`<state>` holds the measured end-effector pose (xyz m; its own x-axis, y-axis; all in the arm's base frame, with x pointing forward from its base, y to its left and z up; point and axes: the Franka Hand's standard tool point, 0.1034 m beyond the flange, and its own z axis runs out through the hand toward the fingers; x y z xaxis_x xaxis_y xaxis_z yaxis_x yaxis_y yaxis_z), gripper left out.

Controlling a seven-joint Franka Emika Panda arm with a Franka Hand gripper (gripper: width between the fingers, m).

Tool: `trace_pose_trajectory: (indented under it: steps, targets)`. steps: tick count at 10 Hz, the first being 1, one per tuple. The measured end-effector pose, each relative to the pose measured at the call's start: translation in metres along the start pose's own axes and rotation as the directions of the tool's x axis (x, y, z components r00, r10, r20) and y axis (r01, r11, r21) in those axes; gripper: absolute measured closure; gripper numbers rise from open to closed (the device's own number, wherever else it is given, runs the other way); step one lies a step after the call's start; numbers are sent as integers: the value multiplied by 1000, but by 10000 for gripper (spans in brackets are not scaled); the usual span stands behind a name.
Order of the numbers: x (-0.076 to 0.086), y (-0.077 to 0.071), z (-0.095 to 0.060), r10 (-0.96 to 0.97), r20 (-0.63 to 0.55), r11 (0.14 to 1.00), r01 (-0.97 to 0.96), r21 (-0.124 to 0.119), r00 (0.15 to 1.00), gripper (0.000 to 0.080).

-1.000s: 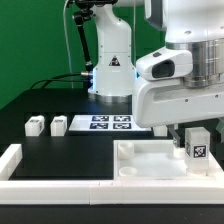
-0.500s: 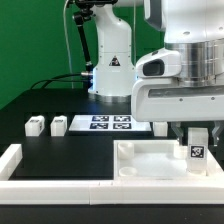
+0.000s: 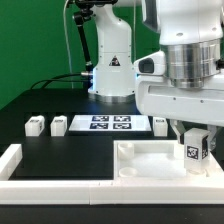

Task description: Assemble square table

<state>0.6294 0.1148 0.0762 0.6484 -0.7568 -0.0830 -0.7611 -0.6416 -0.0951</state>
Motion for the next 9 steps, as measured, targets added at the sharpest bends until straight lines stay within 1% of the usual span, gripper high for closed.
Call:
trace_pose_trajectory:
  steps: [1,3,4,5,6,7,8,9]
  targets:
    - [-1,0,0,117,5,993,-117,2,993,507]
    - [-3,-2,1,342,16,940,-342,4,940,507]
    - [-3,-1,1,421,28,907,-422,12,907,507]
    - [-3,-1,1,450,30,893,-450,17,893,507]
    - [-4,-2,2,435,30,900,-435,17,900,403]
    - [-4,-2,2,384,28,923,-384,18,923,403]
    - [-5,-5,2,283,18,959,-283,31,959,265]
    - [-6,-7,1,107,5,994,-107,37,994,185]
